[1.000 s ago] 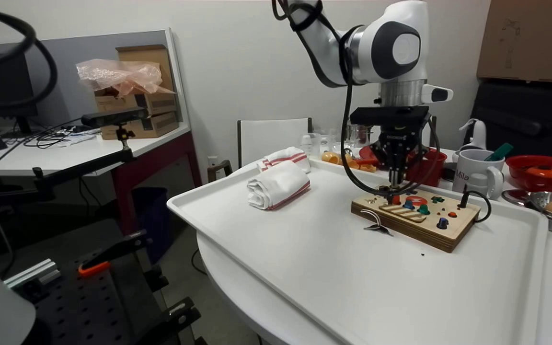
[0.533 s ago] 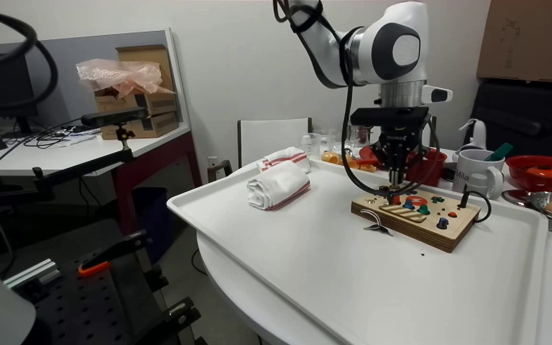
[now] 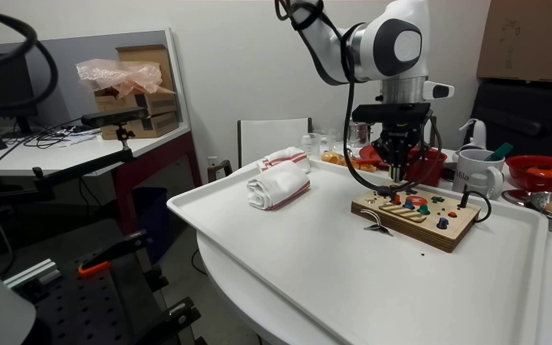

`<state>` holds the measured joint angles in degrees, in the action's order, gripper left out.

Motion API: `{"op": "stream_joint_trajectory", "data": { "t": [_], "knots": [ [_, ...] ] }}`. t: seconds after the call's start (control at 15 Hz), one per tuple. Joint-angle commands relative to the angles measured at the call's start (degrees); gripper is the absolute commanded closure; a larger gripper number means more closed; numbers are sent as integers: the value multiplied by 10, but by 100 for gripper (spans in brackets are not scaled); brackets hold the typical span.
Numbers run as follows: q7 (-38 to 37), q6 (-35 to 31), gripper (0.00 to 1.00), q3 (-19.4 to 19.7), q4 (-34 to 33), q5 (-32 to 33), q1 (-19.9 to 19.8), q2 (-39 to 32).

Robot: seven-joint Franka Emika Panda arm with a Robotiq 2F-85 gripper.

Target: Switch on the switch on the board

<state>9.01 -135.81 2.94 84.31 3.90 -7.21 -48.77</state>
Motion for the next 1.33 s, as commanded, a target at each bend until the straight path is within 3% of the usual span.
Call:
{"op": "stream_joint_trajectory", "data": {
  "t": [0.0, 0.67, 1.27],
  "knots": [
    [-9, 23, 100, 6, -5, 8, 9, 4],
    [-13, 58, 100, 11, -8, 19, 15, -8],
    [-10, 40, 100, 8, -10, 19, 14, -17]
  ]
}}
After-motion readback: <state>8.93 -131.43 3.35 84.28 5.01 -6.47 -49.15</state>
